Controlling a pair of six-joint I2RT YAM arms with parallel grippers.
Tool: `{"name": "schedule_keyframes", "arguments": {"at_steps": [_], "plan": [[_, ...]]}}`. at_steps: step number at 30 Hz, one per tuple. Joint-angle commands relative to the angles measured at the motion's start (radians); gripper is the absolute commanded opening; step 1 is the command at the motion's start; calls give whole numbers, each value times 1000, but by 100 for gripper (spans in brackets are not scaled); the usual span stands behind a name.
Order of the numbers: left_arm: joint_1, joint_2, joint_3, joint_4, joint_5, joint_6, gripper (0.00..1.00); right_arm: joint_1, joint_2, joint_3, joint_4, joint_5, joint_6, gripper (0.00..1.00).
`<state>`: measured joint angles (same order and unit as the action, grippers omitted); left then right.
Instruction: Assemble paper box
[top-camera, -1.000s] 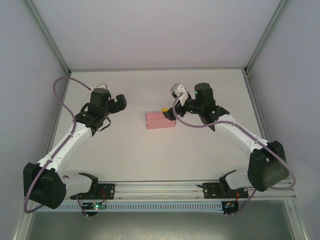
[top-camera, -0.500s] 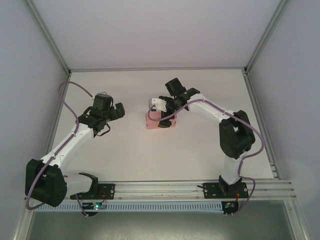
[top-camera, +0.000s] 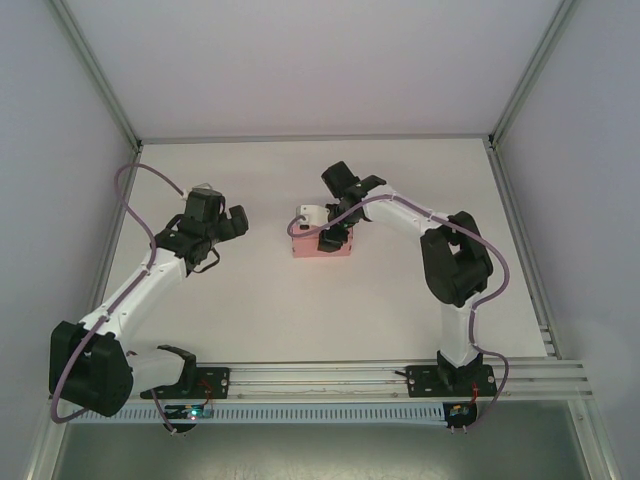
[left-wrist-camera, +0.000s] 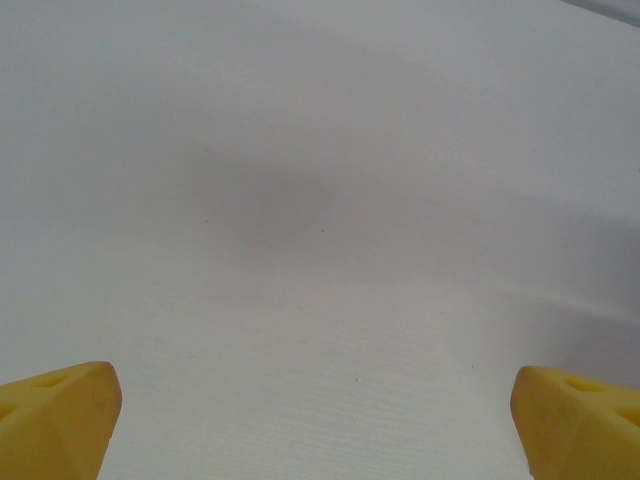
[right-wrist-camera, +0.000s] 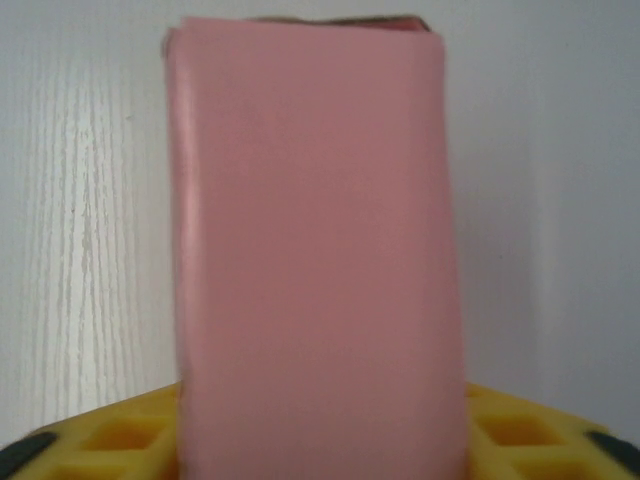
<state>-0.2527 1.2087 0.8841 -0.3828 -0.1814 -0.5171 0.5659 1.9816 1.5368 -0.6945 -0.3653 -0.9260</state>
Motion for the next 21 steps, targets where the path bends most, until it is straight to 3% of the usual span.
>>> {"name": "schedule_keyframes", "arguments": {"at_steps": [1, 6, 12, 16, 21], "plan": [[18, -40, -18, -30, -39, -13, 100, 15, 2, 35, -32, 32, -2, 39], [18, -73, -24, -34, -42, -7, 100, 38, -49, 8, 14, 148, 7, 32], [18, -105, -42, -33, -59, -12, 100, 86, -162, -175, 353, 442, 21, 30], [18, -110, -46, -36, -59, -14, 100, 96, -232, -389, 704, 485, -55, 33], [20, -112, -47, -39, -51, -19, 100, 118, -219, -496, 869, 511, -99, 35]]}}
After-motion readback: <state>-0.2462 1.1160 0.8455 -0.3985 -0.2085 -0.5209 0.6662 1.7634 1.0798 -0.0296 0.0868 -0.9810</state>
